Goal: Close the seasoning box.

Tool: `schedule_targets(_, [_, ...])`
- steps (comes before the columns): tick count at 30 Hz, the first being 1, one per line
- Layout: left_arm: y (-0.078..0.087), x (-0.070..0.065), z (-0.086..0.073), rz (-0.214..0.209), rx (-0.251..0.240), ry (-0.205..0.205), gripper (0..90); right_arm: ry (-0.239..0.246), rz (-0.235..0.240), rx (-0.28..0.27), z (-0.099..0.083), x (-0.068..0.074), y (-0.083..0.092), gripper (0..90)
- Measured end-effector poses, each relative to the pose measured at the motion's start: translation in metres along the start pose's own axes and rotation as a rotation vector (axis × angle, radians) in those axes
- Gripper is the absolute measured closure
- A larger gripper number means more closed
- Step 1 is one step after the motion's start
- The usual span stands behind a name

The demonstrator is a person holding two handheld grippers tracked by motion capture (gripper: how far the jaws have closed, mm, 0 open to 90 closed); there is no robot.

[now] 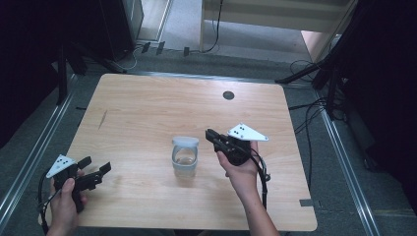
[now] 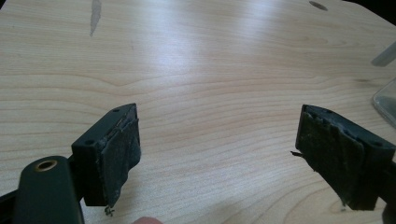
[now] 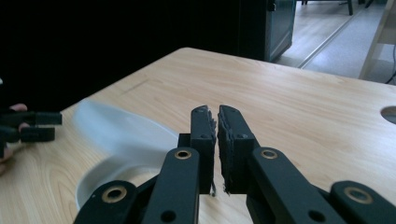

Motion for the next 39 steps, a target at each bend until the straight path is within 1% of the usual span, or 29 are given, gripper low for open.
schedule_targets(2, [0.000, 0.000, 0.000, 0.003, 0.002, -0.002, 13.7, 0.014, -0.015, 0.006, -0.007, -0.002, 0.006, 83.7])
schedule_targets(3, [0.000, 0.000, 0.000, 0.004, 0.000, 0.000, 13.7, 0.016, -0.031, 0.003, -0.013, -0.005, 0.013, 82.9])
schedule_targets(5, [0.000, 0.000, 0.000, 0.002, -0.003, 0.001, 13.7, 0.017, -0.039, 0.003, -0.016, -0.007, 0.015, 82.0])
schedule_targets(6, [0.001, 0.000, 0.000, 0.002, -0.006, 0.001, 13.6, 0.026, -0.061, 0.003, -0.020, -0.010, 0.020, 79.4])
schedule_targets(7, [0.001, 0.000, 0.000, 0.002, -0.006, 0.002, 13.6, 0.026, -0.082, 0.001, -0.025, -0.015, 0.026, 74.8])
schedule_targets(8, [0.000, 0.000, 0.000, 0.003, -0.006, 0.001, 13.7, 0.014, -0.118, 0.001, -0.033, -0.022, 0.034, 63.9])
schedule_targets(10, [0.000, 0.000, 0.000, 0.003, -0.005, 0.000, 13.7, 0.001, -0.147, 0.006, -0.043, -0.030, 0.044, 53.8])
schedule_targets(11, [0.000, 0.000, 0.000, 0.003, -0.005, 0.000, 13.7, 0.001, -0.147, 0.006, -0.043, -0.030, 0.044, 53.8])
schedule_targets(12, [0.000, 0.000, 0.000, 0.004, -0.005, 0.000, 13.7, -0.010, -0.163, 0.022, -0.052, -0.037, 0.053, 46.6])
schedule_targets(14, [0.000, 0.000, 0.000, 0.004, -0.004, -0.001, 13.7, -0.014, -0.197, 0.036, -0.061, -0.046, 0.065, 40.0])
schedule_targets(15, [0.000, 0.000, 0.000, 0.006, -0.004, -0.002, 13.7, -0.024, -0.218, 0.039, -0.066, -0.052, 0.073, 36.8])
schedule_targets(17, [0.000, -0.001, 0.000, 0.011, -0.002, -0.006, 13.7, -0.063, -0.253, 0.036, -0.071, -0.061, 0.087, 29.5])
schedule_targets(18, [0.000, -0.001, 0.000, 0.011, -0.002, -0.006, 13.6, -0.063, -0.253, 0.036, -0.071, -0.061, 0.087, 29.5])
schedule_targets(19, [0.000, -0.001, 0.000, 0.012, -0.002, -0.007, 13.7, -0.108, -0.267, 0.043, -0.077, -0.069, 0.100, 25.7])
schedule_targets(20, [0.000, -0.001, 0.000, 0.012, -0.002, -0.007, 13.7, -0.110, -0.282, 0.041, -0.079, -0.072, 0.107, 23.2])
schedule_targets(22, [0.000, -0.001, 0.000, 0.012, -0.004, -0.011, 13.7, -0.114, -0.310, 0.048, -0.085, -0.078, 0.119, 20.3])
schedule_targets(24, [0.000, -0.001, 0.000, 0.012, -0.004, -0.013, 13.7, -0.117, -0.329, 0.054, -0.090, -0.084, 0.130, 18.0])
schedule_targets(26, [0.000, -0.001, 0.000, 0.013, -0.003, -0.015, 13.7, -0.123, -0.354, 0.064, -0.096, -0.090, 0.143, 17.6])
schedule_targets(27, [0.000, -0.001, 0.000, 0.013, -0.003, -0.016, 13.7, -0.125, -0.363, 0.067, -0.098, -0.092, 0.147, 17.2])
schedule_targets(28, [0.000, -0.001, 0.000, 0.014, -0.003, -0.016, 13.7, -0.125, -0.363, 0.067, -0.098, -0.092, 0.147, 17.2])
schedule_targets(29, [0.000, -0.001, 0.000, 0.014, -0.003, -0.016, 13.7, -0.126, -0.373, 0.068, -0.101, -0.096, 0.154, 17.2])
schedule_targets(30, [0.000, -0.001, 0.000, 0.014, -0.003, -0.016, 13.7, -0.131, -0.401, 0.068, -0.105, -0.102, 0.165, 17.2])
schedule_targets(32, [0.000, -0.001, 0.000, 0.015, -0.003, -0.018, 13.7, -0.144, -0.425, 0.070, -0.109, -0.107, 0.175, 17.2])
schedule_targets(33, [0.000, -0.001, 0.000, 0.015, -0.003, -0.018, 13.7, -0.144, -0.425, 0.070, -0.109, -0.107, 0.175, 17.2])
schedule_targets(34, [0.000, -0.001, 0.000, 0.016, -0.003, -0.018, 13.7, -0.146, -0.448, 0.074, -0.114, -0.112, 0.184, 17.1])
schedule_targets(35, [0.000, -0.001, 0.000, 0.016, -0.004, -0.018, 13.7, -0.146, -0.448, 0.074, -0.114, -0.112, 0.184, 17.1])
schedule_targets(37, [0.000, -0.001, 0.000, 0.018, -0.003, -0.018, 13.6, -0.154, -0.468, 0.074, -0.117, -0.116, 0.193, 17.1])
schedule_targets(38, [0.001, -0.001, 0.000, 0.018, -0.005, -0.017, 13.7, -0.158, -0.485, 0.072, -0.121, -0.120, 0.202, 17.1])
schedule_targets(39, [0.001, -0.001, 0.000, 0.018, -0.006, -0.018, 13.7, -0.158, -0.485, 0.072, -0.121, -0.120, 0.202, 17.1])
Point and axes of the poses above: each handheld gripper's, and its own axes: y roughly backward along the jaws, z roughly out of its top, x roughly to its left, the point moved 2 cm from there along -y, roughly forward along the jaws, and after that the axes turned 7 degrees about -x, right-handed, at the moved point
